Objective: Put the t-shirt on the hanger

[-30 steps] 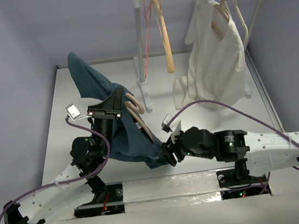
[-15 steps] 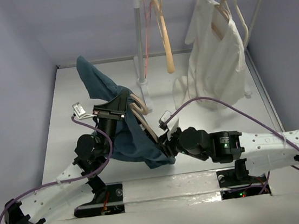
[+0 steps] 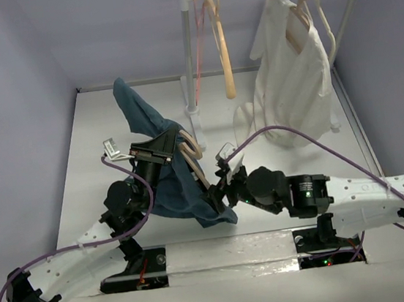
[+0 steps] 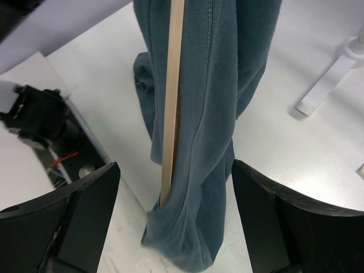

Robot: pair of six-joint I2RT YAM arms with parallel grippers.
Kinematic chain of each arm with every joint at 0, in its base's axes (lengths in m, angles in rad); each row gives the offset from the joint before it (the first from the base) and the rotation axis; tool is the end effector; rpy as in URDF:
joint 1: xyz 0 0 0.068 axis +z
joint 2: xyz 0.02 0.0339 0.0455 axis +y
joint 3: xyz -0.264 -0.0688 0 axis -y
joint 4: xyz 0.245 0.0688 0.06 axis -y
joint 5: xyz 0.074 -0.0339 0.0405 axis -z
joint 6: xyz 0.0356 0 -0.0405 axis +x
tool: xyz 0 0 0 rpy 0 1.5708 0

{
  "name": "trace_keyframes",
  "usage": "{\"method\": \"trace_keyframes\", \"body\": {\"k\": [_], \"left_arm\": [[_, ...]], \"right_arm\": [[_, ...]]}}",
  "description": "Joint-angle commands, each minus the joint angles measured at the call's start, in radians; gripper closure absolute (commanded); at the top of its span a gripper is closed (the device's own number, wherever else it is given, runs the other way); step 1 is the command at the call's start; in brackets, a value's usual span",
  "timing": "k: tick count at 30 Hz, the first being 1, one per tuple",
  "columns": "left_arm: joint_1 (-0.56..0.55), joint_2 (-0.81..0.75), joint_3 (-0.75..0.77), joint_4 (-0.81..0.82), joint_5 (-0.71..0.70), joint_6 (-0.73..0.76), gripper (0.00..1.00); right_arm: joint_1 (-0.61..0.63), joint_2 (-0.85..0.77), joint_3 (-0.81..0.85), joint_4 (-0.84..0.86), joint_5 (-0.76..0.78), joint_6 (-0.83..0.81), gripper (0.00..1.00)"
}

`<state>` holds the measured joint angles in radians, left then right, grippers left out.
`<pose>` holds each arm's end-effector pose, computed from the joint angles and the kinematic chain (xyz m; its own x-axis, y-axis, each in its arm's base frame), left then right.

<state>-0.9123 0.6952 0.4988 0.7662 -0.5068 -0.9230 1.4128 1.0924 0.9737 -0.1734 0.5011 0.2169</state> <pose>0.1102 -0.1142 0.3504 -0.1528 -0.9418 -0.2993 0.5296 0.1777 -0.8294 0.0562 0.2438 0.3481 -0.2151 -0.1503 -0.9650 -0.7654 0.6396 0.0710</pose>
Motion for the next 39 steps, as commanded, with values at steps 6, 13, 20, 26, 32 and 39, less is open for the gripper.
{"method": "trace_keyframes", "body": {"k": [6,13,20,26,32,39], "left_arm": [[0.004,-0.011,0.09,0.044,-0.058,0.095,1.0],[0.004,-0.014,0.113,0.038,-0.05,0.101,1.0],[0.004,-0.011,0.098,0.031,-0.019,0.066,1.0],[0.004,-0.014,0.063,0.025,-0.012,0.03,1.0],[0.004,0.003,0.027,0.042,0.017,-0.016,1.0],[0.004,0.015,0.001,0.056,0.048,-0.056,1.0]], "right_arm": [[0.002,-0.072,-0.059,-0.116,-0.107,0.114,0.09],[0.011,-0.006,-0.102,-0.088,-0.098,0.136,0.31],[0.011,0.021,-0.099,-0.008,-0.03,0.101,0.65],[0.011,0.024,-0.072,0.031,0.008,0.065,0.7],[0.011,0.04,-0.046,0.08,0.03,0.013,0.71],[0.011,0.073,-0.013,0.126,0.063,-0.031,0.8]]}}
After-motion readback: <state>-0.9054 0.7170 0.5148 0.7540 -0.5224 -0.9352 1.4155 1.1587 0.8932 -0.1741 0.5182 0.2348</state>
